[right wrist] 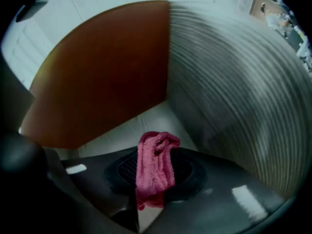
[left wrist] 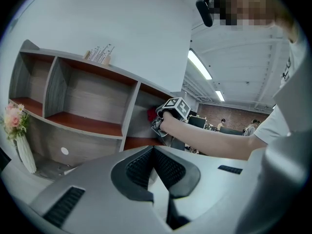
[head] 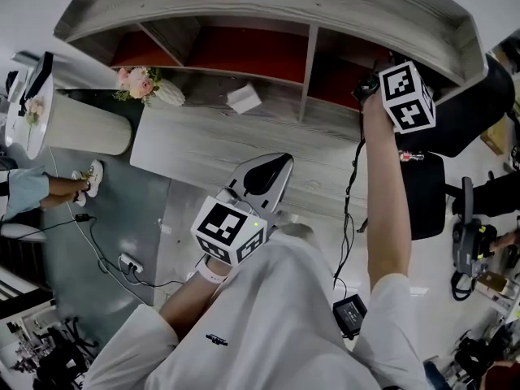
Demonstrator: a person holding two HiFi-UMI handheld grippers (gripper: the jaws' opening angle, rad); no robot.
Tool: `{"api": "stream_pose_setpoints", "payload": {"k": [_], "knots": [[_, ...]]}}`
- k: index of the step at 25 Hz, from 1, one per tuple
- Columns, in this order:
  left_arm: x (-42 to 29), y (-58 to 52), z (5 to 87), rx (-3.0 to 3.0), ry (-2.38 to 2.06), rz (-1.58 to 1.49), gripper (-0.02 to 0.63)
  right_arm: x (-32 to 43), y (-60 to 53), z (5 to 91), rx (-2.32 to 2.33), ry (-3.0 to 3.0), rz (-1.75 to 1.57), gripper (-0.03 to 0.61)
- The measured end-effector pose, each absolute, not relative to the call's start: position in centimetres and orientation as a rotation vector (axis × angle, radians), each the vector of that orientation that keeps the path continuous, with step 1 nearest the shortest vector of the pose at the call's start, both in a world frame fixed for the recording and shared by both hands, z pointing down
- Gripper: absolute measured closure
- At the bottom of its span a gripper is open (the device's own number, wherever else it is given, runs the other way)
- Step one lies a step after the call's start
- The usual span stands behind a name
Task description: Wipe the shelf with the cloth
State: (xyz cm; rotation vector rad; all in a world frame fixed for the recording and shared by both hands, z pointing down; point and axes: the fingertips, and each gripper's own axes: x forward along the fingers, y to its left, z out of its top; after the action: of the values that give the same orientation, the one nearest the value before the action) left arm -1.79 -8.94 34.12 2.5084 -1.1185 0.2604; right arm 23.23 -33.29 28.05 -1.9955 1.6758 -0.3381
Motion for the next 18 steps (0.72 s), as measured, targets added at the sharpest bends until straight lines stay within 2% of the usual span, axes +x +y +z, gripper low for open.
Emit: {"api": "stream_pose_setpoints", "payload": {"k": [9, 18], "knots": [[-2.2, -8.9, 34.2, 2.502, -1.137, 0.276, 0.612, 25.3, -32.8, 27.4, -2.091, 1.573, -0.223, 0.476], [-3.0, -8.9, 34.8, 2.473, -1.158, 0.300, 0.612, 22.6, -33.4, 24.6, -2.176, 1.784, 0.201, 0.472]]}}
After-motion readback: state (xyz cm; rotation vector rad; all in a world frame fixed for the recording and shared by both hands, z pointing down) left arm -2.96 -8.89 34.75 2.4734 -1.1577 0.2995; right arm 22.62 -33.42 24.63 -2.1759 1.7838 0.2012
